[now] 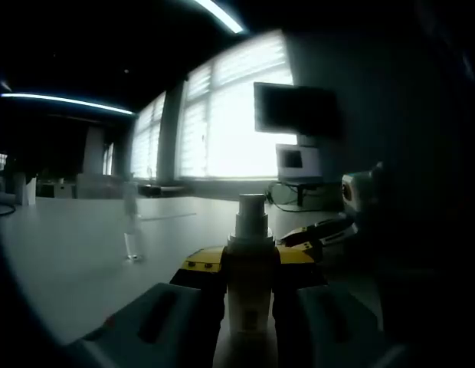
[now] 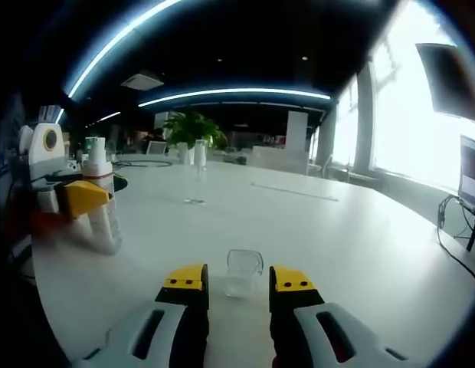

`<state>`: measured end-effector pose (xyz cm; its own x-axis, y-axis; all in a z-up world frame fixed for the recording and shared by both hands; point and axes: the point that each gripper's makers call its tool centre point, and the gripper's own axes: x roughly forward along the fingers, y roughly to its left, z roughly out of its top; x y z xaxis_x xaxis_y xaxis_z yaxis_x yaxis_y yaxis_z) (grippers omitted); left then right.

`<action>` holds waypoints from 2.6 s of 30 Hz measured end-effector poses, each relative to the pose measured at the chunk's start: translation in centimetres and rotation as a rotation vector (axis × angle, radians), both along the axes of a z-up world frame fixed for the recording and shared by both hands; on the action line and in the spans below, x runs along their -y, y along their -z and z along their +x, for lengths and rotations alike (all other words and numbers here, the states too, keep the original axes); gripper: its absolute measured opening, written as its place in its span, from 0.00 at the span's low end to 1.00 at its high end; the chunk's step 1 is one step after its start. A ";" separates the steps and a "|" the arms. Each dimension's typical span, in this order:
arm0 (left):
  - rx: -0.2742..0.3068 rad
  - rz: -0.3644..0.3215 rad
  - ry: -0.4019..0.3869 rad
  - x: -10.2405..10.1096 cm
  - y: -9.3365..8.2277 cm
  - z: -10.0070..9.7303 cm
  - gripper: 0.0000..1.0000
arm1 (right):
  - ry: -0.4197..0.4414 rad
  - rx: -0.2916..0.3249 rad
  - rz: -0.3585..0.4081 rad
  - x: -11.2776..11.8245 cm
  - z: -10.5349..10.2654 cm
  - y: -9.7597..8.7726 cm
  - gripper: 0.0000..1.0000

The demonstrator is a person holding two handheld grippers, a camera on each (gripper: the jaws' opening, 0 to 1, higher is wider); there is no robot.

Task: Clamp pump bottle remove cover press pump head put on cover

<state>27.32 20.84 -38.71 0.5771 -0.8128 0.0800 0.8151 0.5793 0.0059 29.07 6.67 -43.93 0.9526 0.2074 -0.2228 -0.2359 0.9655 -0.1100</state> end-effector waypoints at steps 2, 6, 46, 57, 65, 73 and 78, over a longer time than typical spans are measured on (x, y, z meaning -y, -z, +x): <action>-0.001 0.000 0.000 0.0 0.0 0.0 0.14 | -0.003 0.011 0.010 -0.1 -0.1 -0.3 0.26; 0.001 0.000 -0.001 0.0 0.0 0.0 0.14 | -0.015 0.023 0.002 -0.3 -0.2 -0.4 0.27; 0.001 0.002 0.000 -0.1 0.0 0.1 0.14 | -0.269 0.250 0.189 -6.3 -3.9 -10.6 0.24; 0.002 0.003 0.002 -0.1 0.0 0.1 0.14 | -0.298 0.234 0.185 -7.7 -4.3 -10.2 0.21; 0.006 0.003 0.003 -0.1 0.0 0.1 0.14 | -0.353 0.175 0.186 -8.2 -4.6 -10.8 0.21; 0.000 0.001 0.000 -0.1 0.0 0.2 0.14 | -0.458 0.148 0.032 -9.3 -4.0 -12.0 0.18; 0.000 0.003 0.000 -0.1 0.0 0.2 0.14 | -0.545 0.090 0.000 -11.0 -3.5 -12.9 0.17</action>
